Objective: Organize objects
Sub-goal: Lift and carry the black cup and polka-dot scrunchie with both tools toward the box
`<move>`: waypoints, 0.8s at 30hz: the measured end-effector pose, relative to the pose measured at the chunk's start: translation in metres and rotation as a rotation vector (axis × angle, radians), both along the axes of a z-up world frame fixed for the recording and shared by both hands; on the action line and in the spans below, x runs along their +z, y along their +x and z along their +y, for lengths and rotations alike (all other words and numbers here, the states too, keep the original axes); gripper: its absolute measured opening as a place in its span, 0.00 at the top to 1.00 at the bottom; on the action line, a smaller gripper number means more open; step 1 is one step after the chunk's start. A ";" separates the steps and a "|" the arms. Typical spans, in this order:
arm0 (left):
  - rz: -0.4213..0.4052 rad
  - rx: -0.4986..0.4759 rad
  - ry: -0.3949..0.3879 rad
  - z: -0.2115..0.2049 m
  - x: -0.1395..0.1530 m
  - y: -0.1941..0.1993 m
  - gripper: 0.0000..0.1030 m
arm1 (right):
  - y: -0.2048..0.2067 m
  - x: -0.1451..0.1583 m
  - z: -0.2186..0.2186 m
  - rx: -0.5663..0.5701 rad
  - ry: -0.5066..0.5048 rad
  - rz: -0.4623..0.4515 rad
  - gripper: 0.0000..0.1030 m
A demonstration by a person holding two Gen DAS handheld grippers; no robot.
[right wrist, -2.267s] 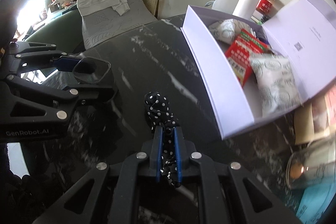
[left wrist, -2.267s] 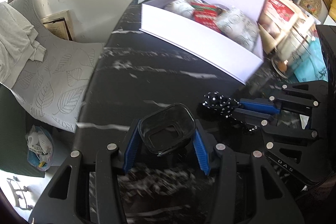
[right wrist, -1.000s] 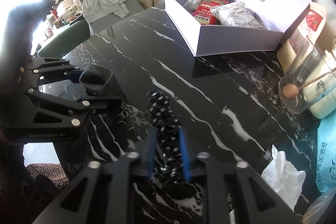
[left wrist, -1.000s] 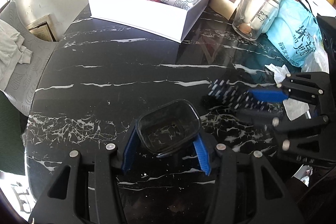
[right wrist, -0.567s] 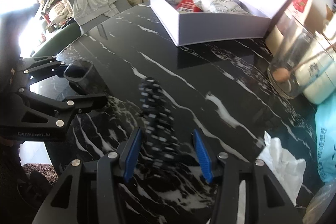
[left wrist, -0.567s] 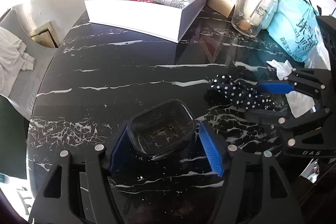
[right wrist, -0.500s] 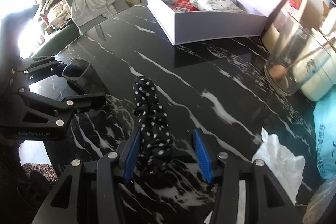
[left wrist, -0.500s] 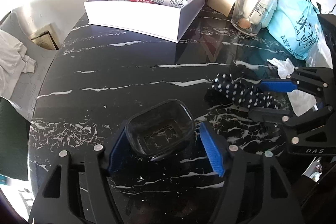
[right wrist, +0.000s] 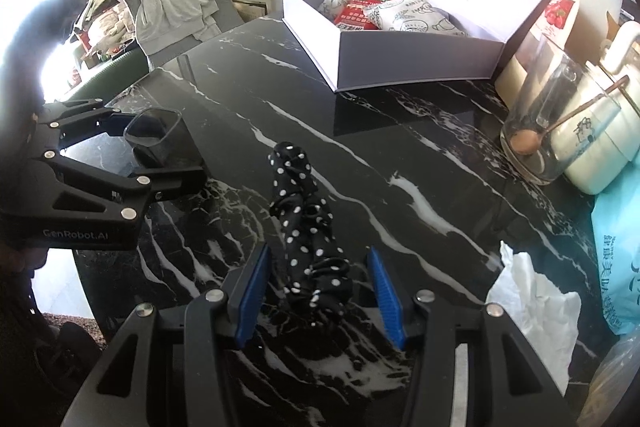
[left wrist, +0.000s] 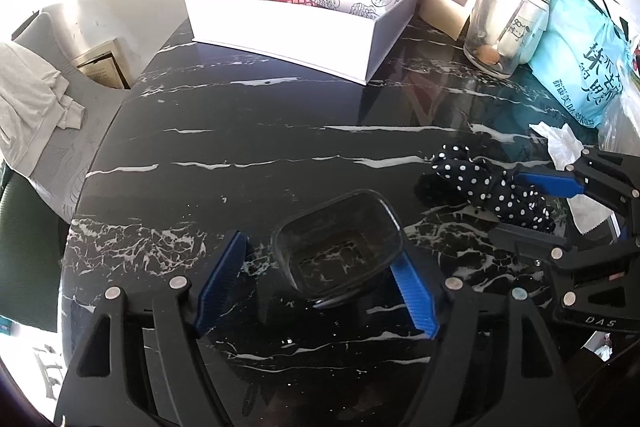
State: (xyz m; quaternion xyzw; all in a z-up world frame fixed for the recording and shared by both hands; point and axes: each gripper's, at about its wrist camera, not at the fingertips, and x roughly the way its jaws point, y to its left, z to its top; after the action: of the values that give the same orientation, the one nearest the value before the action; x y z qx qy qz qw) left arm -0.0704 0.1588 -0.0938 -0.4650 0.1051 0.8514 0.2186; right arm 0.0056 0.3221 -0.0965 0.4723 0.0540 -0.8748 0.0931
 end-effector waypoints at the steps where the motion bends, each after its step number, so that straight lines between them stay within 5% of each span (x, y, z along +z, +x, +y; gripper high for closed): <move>1: 0.004 0.001 0.002 -0.001 0.000 0.001 0.33 | 0.001 0.000 -0.001 -0.001 0.002 0.002 0.51; 7: 0.020 0.005 0.013 -0.003 0.003 0.004 0.56 | 0.003 0.001 -0.003 0.006 -0.003 0.011 0.62; 11: 0.022 0.004 0.017 -0.003 0.003 0.005 0.56 | 0.002 0.001 -0.001 -0.001 -0.007 0.023 0.78; 24: 0.001 0.009 0.038 -0.007 0.010 0.008 0.56 | 0.000 0.005 0.003 -0.021 -0.064 0.021 0.84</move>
State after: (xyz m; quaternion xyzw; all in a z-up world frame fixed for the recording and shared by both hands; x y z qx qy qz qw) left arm -0.0629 0.1515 -0.0834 -0.4609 0.0867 0.8545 0.2234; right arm 0.0056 0.3249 -0.0913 0.4603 0.0220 -0.8820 0.0983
